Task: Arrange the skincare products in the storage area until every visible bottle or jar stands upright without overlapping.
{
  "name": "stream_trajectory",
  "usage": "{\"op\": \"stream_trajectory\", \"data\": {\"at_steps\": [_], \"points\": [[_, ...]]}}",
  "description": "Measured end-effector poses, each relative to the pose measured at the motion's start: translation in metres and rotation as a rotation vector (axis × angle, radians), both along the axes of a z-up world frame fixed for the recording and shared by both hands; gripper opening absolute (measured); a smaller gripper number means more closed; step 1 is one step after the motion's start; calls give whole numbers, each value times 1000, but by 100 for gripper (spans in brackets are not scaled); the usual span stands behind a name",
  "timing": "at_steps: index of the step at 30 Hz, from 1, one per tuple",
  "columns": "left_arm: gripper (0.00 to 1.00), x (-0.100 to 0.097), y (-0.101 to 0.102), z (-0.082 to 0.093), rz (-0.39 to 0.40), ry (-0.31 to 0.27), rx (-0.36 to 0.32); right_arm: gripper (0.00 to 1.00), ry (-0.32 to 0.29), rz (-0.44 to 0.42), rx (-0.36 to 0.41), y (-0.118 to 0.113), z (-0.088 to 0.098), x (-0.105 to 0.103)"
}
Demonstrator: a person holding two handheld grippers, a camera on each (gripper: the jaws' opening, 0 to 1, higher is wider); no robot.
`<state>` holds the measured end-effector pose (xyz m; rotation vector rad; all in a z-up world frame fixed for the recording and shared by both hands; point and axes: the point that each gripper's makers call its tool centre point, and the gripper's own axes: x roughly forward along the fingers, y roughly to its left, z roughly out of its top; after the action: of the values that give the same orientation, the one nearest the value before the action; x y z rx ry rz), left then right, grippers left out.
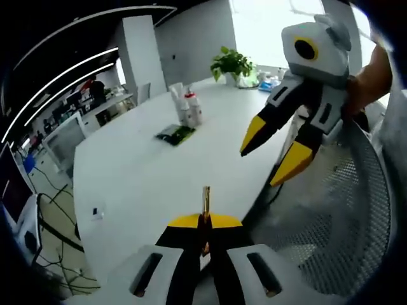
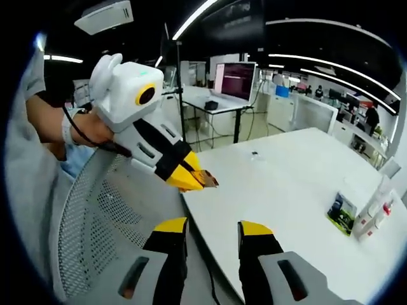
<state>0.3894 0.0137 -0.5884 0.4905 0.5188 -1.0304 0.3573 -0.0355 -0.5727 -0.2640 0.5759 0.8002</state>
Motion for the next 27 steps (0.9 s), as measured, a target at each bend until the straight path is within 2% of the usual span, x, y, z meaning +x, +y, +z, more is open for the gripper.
{"op": "stream_trajectory", "data": {"at_steps": [2, 8, 10, 15, 21, 27], "points": [[0, 1, 0, 0, -4, -27, 13, 26, 1, -4, 6, 0, 1, 1], [0, 2, -2, 1, -20, -45, 13, 26, -11, -5, 9, 1, 2, 3], [0, 3, -2, 2, -22, -71, 20, 26, -19, -4, 7, 2, 3, 4], [0, -1, -6, 10, -41, -65, -30, 24, -64, -2, 39, 3, 14, 5], [0, -6, -11, 13, -72, -47, -66, 16, -109, 35, 85, 10, 26, 2], [0, -22, -19, 16, -156, -33, -87, 12, -119, 64, 42, 13, 21, 0]]}}
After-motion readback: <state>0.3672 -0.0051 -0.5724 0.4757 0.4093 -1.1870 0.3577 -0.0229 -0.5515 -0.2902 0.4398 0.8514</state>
